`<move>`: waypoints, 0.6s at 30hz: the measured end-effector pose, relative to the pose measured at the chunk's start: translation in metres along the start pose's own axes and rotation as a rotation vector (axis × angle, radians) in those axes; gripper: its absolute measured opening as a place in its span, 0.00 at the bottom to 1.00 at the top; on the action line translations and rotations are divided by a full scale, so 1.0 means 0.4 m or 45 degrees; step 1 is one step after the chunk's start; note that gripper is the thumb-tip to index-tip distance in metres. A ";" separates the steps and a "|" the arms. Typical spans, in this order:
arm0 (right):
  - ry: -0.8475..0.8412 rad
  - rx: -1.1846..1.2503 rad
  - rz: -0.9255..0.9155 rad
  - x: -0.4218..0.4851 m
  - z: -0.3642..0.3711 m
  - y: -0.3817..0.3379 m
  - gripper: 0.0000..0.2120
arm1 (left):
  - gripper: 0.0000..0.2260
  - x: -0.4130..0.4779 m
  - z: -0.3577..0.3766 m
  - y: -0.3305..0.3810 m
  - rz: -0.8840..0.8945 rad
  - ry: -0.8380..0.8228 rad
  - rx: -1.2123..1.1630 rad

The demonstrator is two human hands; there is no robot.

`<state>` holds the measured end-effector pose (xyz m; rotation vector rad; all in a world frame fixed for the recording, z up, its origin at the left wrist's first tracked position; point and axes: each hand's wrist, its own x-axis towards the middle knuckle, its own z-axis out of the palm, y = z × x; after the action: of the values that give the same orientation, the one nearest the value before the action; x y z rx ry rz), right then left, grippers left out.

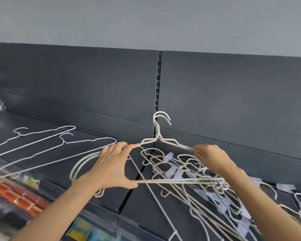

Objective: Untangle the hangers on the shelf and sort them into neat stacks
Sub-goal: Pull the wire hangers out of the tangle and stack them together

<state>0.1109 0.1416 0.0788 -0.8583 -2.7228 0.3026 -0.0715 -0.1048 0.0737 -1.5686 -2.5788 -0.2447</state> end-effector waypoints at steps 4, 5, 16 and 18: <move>0.166 0.190 -0.095 0.074 0.066 -0.132 0.10 | 0.52 -0.028 -0.011 -0.142 -0.091 -0.091 -0.047; 0.190 0.232 -0.125 0.099 0.083 -0.172 0.10 | 0.52 -0.033 -0.015 -0.189 -0.125 -0.130 -0.116; 0.078 0.469 -0.204 0.383 0.332 -0.624 0.09 | 0.11 -0.061 -0.029 -0.828 -0.547 0.094 -0.647; 0.024 0.530 -0.182 0.415 0.366 -0.674 0.09 | 0.16 -0.072 -0.026 -0.897 -0.536 0.075 -0.719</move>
<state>-0.2085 0.0052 0.0470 -0.5436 -2.5459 0.7890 -0.3769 -0.2943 0.0505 -1.0719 -2.9197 -1.1192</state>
